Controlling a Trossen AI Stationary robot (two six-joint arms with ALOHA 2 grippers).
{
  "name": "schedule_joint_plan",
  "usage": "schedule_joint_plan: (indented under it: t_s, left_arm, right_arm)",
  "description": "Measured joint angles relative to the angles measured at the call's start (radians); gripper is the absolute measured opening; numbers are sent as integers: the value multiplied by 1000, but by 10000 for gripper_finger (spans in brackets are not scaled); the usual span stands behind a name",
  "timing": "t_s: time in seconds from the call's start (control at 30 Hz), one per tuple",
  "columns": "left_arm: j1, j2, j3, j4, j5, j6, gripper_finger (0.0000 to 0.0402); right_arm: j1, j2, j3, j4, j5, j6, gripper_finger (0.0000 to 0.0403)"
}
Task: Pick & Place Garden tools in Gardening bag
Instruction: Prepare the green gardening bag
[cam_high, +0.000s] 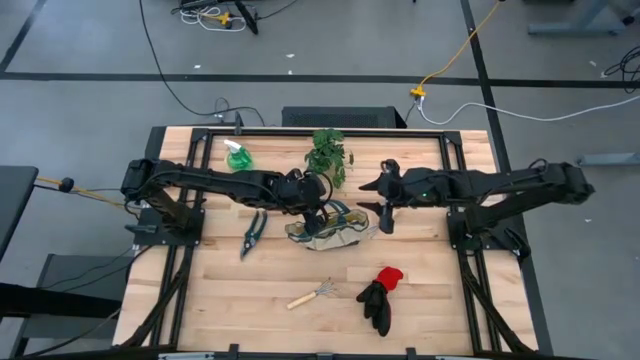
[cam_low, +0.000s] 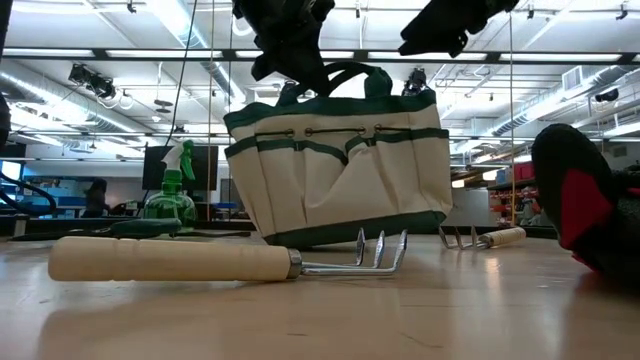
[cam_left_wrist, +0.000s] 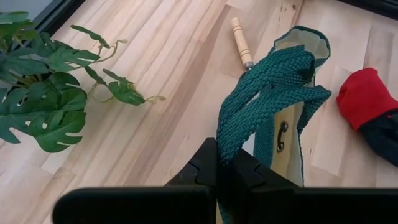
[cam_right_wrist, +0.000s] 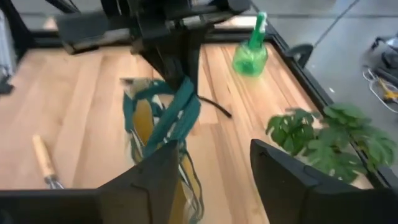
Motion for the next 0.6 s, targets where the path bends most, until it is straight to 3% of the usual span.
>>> schedule_joint_plan:
  t_s: [0.1, 0.23, 0.6]
  left_arm:
    - [0, 0, 0, 2, 0, 0, 11]
    - [0, 0, 0, 7, -2, 10, 11]
    - [0, 0, 0, 13, -2, 25, 11]
  right_arm:
    - [0, 37, 25, -35, -3, 0, 180]
    - [0, 77, 26, -32, -84, 1, 168]
    - [-5, 104, 28, -3, -98, 5, 171]
